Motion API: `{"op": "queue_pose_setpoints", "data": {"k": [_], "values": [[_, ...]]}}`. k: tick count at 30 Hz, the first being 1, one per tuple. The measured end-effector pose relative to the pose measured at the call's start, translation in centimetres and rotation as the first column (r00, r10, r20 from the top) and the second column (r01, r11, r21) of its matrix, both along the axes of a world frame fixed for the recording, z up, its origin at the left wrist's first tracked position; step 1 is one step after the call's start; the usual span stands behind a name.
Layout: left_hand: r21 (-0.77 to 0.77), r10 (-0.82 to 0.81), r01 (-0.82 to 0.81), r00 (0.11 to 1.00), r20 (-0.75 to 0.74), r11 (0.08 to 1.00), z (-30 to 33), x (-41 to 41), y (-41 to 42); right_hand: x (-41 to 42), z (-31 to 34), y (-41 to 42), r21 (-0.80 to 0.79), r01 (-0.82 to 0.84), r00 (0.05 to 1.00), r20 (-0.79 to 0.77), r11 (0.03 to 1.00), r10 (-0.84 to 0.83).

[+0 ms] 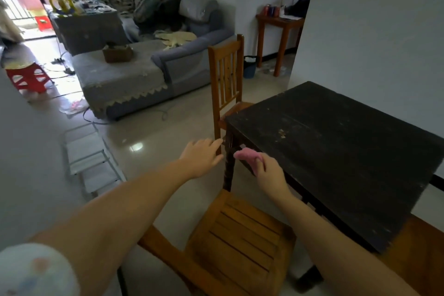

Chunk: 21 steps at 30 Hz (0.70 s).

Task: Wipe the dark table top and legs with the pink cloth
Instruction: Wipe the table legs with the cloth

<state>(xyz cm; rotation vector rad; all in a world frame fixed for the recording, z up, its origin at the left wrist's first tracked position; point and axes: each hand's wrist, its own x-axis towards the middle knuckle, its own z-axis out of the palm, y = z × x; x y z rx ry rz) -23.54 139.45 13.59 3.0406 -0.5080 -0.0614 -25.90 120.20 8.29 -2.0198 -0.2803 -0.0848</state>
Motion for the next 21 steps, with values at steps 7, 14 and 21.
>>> {"op": "queue_pose_setpoints", "data": {"k": [7,14,21], "values": [[-0.026,0.027,-0.028,0.998,-0.064,0.999,-3.4,3.4,4.1,4.7,-1.1,2.5,-0.287,-0.021,0.999,0.039,0.958,0.034],[-0.032,-0.039,0.035,0.993,-0.114,0.999,-6.9,8.0,7.3,7.1,-1.8,5.2,-0.418,-0.013,0.999,-0.050,0.908,-0.009],[-0.004,-0.231,0.235,0.948,-0.220,0.972,-11.0,17.2,11.5,12.6,-8.0,10.1,-0.502,0.128,0.968,-0.124,0.856,-0.218]]}}
